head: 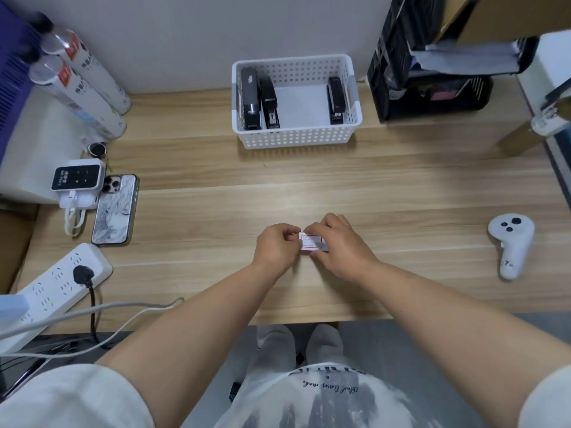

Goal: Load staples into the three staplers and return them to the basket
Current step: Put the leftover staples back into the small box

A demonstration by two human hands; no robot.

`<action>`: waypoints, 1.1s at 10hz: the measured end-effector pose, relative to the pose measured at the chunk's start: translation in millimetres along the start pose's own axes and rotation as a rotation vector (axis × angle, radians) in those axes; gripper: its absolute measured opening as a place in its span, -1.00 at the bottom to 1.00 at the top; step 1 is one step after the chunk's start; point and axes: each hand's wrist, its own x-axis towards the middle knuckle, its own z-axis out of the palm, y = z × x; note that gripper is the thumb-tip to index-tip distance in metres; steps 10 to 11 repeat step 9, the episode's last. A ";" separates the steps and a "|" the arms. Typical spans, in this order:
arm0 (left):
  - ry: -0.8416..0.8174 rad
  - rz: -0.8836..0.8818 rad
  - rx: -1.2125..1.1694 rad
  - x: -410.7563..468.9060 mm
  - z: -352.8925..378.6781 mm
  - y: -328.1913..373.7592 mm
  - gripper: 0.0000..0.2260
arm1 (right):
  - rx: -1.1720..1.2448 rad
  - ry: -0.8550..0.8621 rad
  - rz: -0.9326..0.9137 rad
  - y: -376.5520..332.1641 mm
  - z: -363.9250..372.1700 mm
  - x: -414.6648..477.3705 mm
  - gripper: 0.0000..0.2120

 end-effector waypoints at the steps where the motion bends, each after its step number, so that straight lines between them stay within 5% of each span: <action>1: -0.052 0.006 -0.121 8.2 -18.2 21.2 -0.75 | 0.015 0.045 -0.022 -11.9 -23.5 19.8 -0.67; 3: 0.130 0.158 -0.212 38.9 -69.8 71.8 -0.93 | 0.021 0.158 -0.030 -44.2 -80.8 79.5 -0.62; 5: 0.362 0.139 -0.085 105.9 -121.8 119.2 -0.67 | -0.086 0.208 0.019 -46.7 -131.7 160.3 -0.63; 6: 0.276 -0.003 -0.027 136.3 -128.1 133.2 -0.49 | -0.155 0.145 0.068 -35.5 -138.5 204.6 -0.60; 9: 0.183 -0.136 -0.310 166.9 -107.9 119.3 -0.86 | -0.348 0.119 0.065 -11.9 -141.5 299.8 -0.56; 11: 0.183 -0.136 -0.310 166.9 -107.9 119.3 -0.86 | -0.348 0.119 0.065 -11.9 -141.5 299.8 -0.56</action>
